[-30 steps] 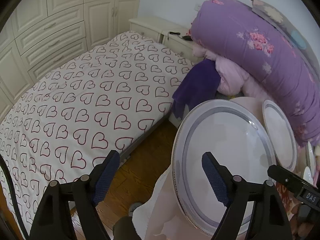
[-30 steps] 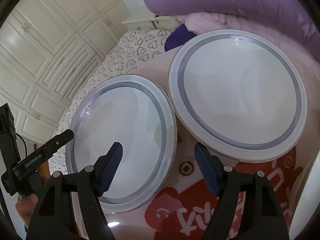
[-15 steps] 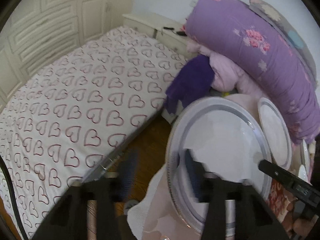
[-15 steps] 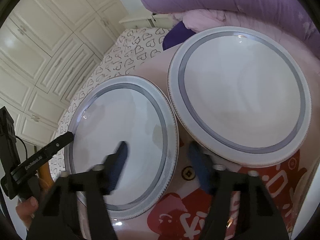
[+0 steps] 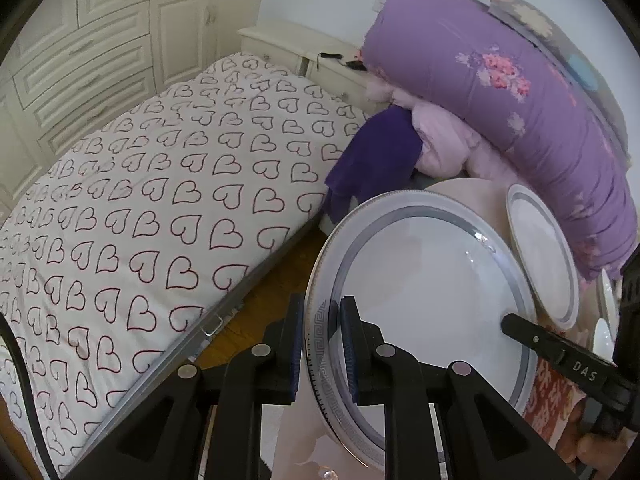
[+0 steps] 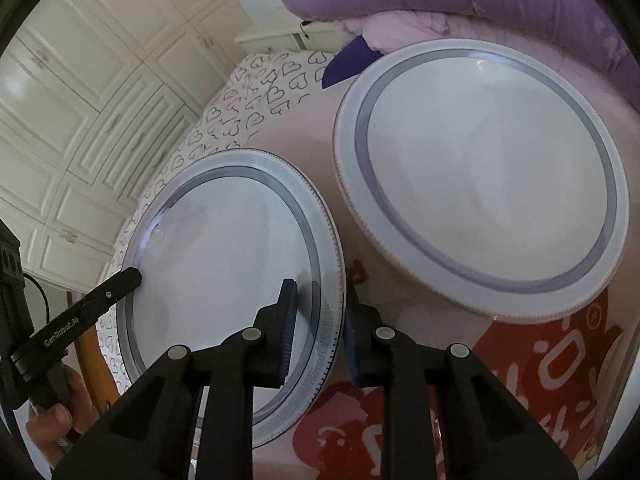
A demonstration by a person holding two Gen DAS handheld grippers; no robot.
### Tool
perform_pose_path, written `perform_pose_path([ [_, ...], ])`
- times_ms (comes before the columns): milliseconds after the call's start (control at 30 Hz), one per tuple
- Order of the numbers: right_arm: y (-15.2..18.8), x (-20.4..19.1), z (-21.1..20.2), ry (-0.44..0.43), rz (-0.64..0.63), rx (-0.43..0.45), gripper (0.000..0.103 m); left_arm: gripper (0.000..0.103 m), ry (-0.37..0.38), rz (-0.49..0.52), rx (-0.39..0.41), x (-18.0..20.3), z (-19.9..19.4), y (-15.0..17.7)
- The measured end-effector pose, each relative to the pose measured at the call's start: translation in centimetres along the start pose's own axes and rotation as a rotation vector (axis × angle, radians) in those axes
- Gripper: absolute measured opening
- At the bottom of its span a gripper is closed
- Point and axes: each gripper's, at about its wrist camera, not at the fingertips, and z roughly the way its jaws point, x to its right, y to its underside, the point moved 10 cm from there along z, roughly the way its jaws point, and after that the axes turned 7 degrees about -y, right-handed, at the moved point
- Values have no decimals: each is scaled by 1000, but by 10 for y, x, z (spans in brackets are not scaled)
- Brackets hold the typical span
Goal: Organize plates and bowls
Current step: 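Carry the plate with both grippers and lower it onto the other large plate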
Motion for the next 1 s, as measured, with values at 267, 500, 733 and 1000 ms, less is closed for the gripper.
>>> perform_pose_path([
  [267,10,-13,-19,-6,-28,23,20,14,-15,-10,28,2,-26,18],
  [500,20,-13,-30,-1,-38,35,20,14,-7,-13,50,5,-46,33],
  [733,28,-20,-58,-10,-60,82,20,14,15,1,86,10,-84,44],
  [1000,51,-27,-114,-14,-102,155,20,14,56,18,146,17,-145,79],
])
